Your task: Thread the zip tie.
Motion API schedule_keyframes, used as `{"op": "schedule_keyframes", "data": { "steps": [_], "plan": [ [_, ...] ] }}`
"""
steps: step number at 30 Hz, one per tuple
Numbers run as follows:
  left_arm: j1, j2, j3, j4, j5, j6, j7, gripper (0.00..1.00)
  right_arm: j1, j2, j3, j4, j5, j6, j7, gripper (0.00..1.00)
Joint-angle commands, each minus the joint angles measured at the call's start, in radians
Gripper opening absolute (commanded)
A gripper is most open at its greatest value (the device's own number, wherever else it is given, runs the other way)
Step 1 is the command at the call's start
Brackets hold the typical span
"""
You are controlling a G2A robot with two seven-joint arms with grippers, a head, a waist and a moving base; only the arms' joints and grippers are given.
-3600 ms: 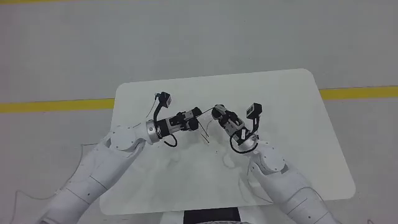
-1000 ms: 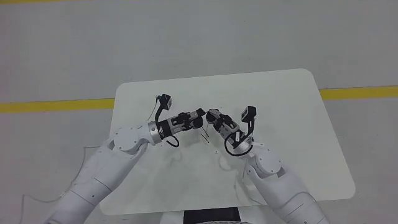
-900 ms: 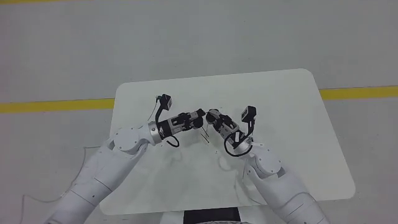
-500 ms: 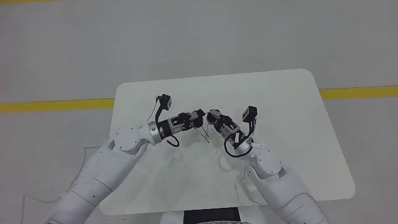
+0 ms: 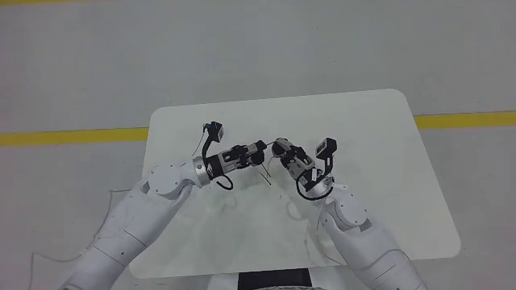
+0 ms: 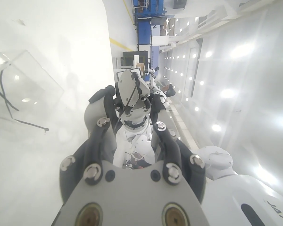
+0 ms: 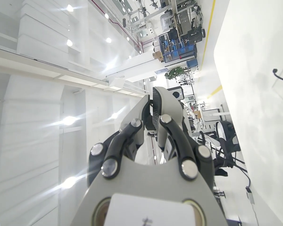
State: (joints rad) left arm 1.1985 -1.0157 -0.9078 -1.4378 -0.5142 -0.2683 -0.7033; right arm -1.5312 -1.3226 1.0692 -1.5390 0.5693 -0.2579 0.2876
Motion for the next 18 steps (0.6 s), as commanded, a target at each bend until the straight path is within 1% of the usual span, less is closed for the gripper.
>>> {"op": "schedule_keyframes", "data": {
  "steps": [1,2,5,12,18],
  "plan": [
    [-0.001,-0.001,0.001,0.002,-0.002,-0.001,-0.002,0.29,0.002,-0.001,-0.005,0.001,-0.002,0.001,0.002,0.0],
    [-0.002,-0.002,0.001,0.002,-0.004,-0.002,-0.003,0.29,0.003,-0.002,-0.008,0.003,-0.003,0.002,0.003,0.0],
    [-0.003,-0.004,0.0,0.004,-0.011,-0.006,-0.002,0.25,0.008,-0.004,-0.012,0.01,-0.019,0.004,0.004,0.0],
    [-0.001,-0.007,-0.009,0.01,-0.028,-0.013,-0.003,0.22,0.01,-0.006,-0.011,0.021,-0.056,0.006,-0.013,0.0],
    [0.002,-0.009,-0.015,0.011,-0.024,-0.013,-0.002,0.22,0.009,-0.007,-0.01,0.024,-0.077,0.006,-0.021,0.0]
  ]
}}
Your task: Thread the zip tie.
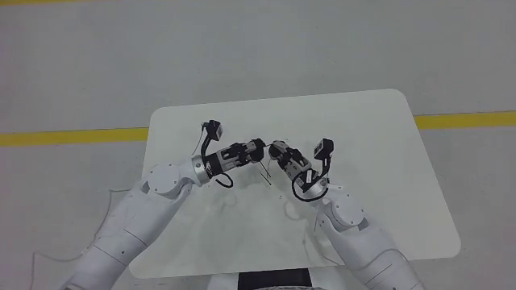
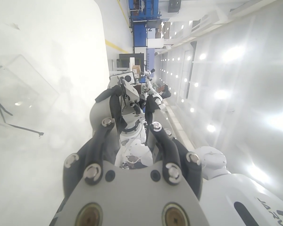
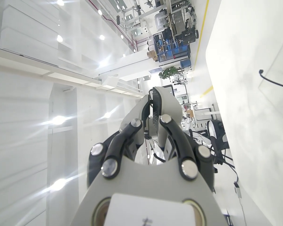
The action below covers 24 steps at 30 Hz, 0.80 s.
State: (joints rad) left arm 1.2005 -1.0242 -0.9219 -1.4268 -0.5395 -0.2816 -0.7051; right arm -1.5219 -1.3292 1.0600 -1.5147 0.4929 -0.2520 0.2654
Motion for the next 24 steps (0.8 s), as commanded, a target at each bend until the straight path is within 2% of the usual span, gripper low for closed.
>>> {"op": "schedule_keyframes", "data": {
  "steps": [1,8,16,24],
  "plan": [
    [0.001,0.0,-0.001,-0.001,0.002,0.001,0.0,0.22,-0.001,0.0,-0.001,-0.002,-0.003,0.001,0.002,0.0],
    [0.003,-0.003,0.0,0.0,0.01,0.005,-0.001,0.22,-0.002,-0.003,-0.008,-0.005,-0.015,0.005,0.016,0.0],
    [0.004,-0.006,-0.004,0.002,0.014,0.006,-0.003,0.15,-0.001,-0.003,-0.01,0.0,-0.049,0.01,0.017,0.0],
    [0.005,-0.009,-0.004,0.003,0.024,0.014,-0.001,0.14,-0.004,-0.003,-0.006,-0.003,-0.06,0.004,0.025,0.0]
  ]
}}
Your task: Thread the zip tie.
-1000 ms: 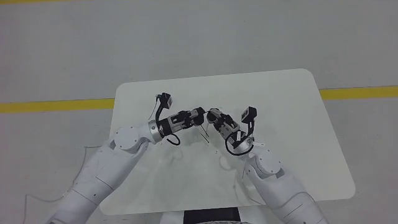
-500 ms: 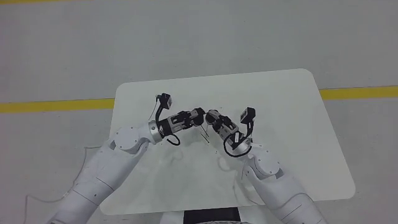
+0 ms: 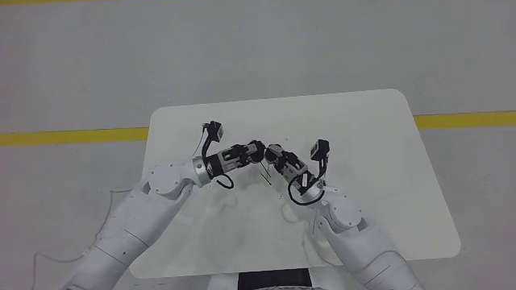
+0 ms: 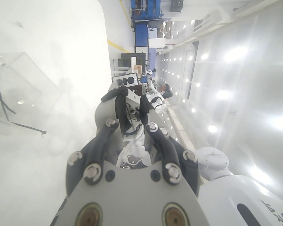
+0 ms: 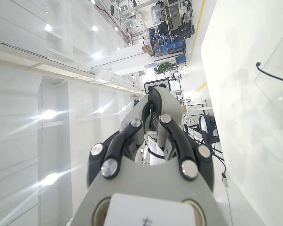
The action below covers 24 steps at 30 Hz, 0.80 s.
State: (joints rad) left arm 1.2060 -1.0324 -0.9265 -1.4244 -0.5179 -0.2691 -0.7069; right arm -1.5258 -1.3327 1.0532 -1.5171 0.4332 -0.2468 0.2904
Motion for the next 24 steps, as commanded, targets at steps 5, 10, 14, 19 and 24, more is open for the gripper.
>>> {"op": "schedule_keyframes", "data": {
  "steps": [5,10,14,19,24],
  "plan": [
    [-0.002,-0.002,0.001,0.003,0.01,0.005,0.003,0.14,-0.002,0.0,0.003,-0.001,-0.007,-0.005,0.003,0.0],
    [-0.003,-0.004,-0.001,0.006,0.015,0.008,0.004,0.12,-0.002,-0.001,0.003,-0.002,-0.015,-0.006,0.005,0.0],
    [-0.003,-0.005,-0.002,0.007,0.018,0.009,0.005,0.11,-0.001,-0.002,0.002,-0.002,-0.021,-0.006,0.006,0.0],
    [-0.003,-0.006,-0.003,0.008,0.021,0.011,0.004,0.09,-0.001,-0.003,0.002,-0.001,-0.026,-0.006,0.005,0.0],
    [-0.002,-0.008,-0.004,0.009,0.024,0.011,0.003,0.0,-0.003,-0.003,0.003,-0.001,-0.032,-0.005,0.003,0.0]
  ]
}}
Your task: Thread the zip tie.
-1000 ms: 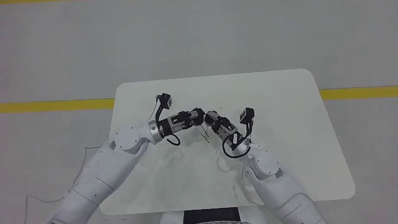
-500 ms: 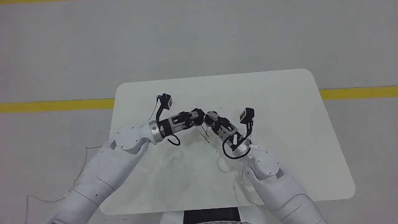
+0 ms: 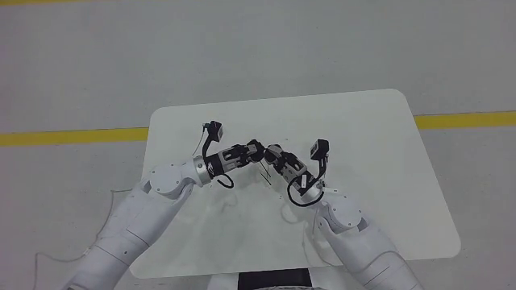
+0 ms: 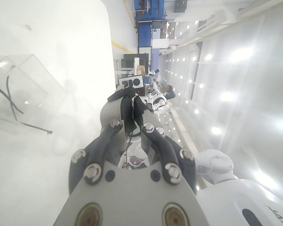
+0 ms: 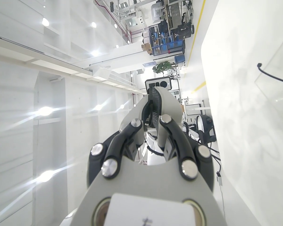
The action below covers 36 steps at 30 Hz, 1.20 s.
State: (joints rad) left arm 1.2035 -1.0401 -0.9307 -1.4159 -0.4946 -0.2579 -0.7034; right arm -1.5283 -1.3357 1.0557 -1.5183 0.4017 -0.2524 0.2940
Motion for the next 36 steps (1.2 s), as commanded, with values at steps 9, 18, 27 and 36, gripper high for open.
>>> {"op": "schedule_keyframes", "data": {
  "steps": [9,18,27,36],
  "plan": [
    [0.001,-0.002,-0.003,0.002,0.005,0.0,-0.007,0.0,-0.004,-0.002,0.003,-0.001,0.005,-0.003,-0.005,0.22],
    [0.007,0.0,-0.019,0.005,0.001,-0.006,-0.019,0.0,-0.013,0.001,0.027,0.003,0.005,-0.006,-0.006,1.0],
    [0.02,0.007,-0.05,0.009,-0.022,-0.016,-0.063,0.0,-0.03,0.008,0.057,-0.005,0.037,-0.013,0.06,0.95],
    [0.016,0.016,-0.076,0.036,-0.08,-0.019,-0.201,0.0,-0.013,0.014,0.063,0.033,0.151,0.03,0.254,1.0]
  ]
}}
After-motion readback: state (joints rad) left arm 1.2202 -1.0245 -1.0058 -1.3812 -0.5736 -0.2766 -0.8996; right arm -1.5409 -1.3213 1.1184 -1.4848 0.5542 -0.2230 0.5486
